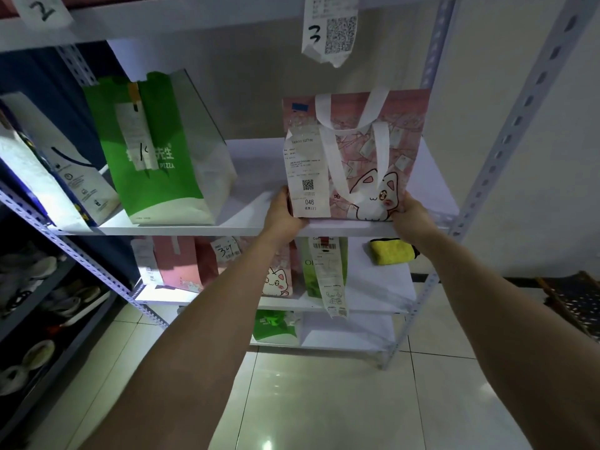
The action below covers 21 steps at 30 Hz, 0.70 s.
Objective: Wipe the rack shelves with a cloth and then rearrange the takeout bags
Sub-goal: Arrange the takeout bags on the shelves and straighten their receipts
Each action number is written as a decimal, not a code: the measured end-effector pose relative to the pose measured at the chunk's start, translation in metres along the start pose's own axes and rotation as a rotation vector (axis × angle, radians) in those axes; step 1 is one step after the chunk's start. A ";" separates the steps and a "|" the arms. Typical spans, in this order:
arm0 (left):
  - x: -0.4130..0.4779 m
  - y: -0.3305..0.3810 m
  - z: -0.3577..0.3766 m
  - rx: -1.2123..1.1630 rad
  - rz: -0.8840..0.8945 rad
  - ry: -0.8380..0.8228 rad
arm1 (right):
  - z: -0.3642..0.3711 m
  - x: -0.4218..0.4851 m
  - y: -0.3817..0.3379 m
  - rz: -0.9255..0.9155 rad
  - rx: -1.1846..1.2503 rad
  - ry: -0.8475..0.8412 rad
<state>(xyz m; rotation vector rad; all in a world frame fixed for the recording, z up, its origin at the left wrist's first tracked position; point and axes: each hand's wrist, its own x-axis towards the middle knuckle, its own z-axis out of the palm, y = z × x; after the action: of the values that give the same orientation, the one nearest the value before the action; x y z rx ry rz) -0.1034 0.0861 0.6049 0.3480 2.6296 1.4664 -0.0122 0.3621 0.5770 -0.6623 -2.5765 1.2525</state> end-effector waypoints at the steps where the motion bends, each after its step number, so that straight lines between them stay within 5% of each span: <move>1: 0.000 0.000 0.000 0.025 0.005 -0.004 | 0.000 -0.001 -0.001 -0.002 -0.020 0.001; 7: 0.000 -0.003 -0.001 0.118 0.083 -0.042 | 0.004 -0.006 -0.006 -0.011 -0.020 -0.024; 14: -0.003 -0.007 -0.004 -0.035 0.005 -0.062 | 0.006 -0.008 -0.010 -0.003 -0.035 -0.022; 21: -0.011 -0.045 -0.046 0.122 -0.017 0.104 | 0.054 -0.009 -0.070 -0.079 -0.115 -0.144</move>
<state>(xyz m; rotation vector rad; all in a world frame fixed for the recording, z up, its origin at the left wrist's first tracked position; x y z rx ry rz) -0.1084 0.0226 0.5906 0.2662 2.8041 1.3585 -0.0455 0.2824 0.5981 -0.5016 -2.7796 1.1742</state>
